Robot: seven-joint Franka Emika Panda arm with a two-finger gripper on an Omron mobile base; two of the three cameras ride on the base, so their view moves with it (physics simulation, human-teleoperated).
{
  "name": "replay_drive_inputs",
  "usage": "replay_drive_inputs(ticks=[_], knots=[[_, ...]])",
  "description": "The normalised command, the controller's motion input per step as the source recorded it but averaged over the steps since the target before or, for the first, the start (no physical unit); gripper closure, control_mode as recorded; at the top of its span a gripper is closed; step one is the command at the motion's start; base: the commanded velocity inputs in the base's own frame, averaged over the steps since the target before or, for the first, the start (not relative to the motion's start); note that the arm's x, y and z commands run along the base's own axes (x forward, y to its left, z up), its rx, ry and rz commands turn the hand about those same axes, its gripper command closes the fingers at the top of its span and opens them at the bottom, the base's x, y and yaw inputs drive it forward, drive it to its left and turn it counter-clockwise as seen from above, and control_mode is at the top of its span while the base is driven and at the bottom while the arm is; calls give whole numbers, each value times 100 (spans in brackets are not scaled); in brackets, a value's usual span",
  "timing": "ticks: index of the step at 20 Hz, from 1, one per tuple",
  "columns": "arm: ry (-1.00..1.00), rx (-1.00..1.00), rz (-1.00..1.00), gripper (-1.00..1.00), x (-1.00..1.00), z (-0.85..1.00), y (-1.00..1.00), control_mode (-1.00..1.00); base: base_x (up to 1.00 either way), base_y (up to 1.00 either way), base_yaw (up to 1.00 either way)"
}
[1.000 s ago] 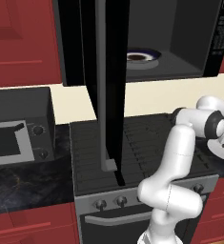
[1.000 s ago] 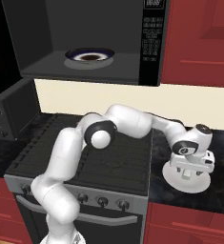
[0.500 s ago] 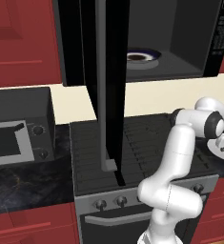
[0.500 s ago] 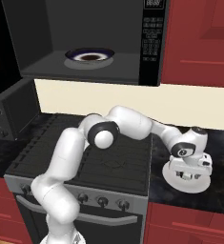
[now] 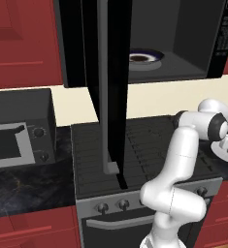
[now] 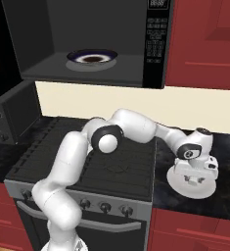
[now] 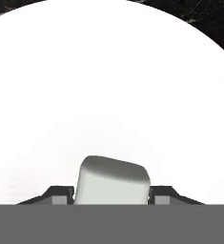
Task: Pick the marshmallow from the counter and place it in the microwave.
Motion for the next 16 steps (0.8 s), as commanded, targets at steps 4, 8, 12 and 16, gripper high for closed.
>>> replay_drive_inputs(ticks=[4,8,12,16], knots=[[0,0,0,100,-4,0,3,-100,0,0,0],[0,0,0,100,-22,43,10,-100,0,0,0],[-3,0,0,100,-81,100,30,-100,0,0,0],[-19,0,0,100,-100,100,57,-100,0,0,0]])
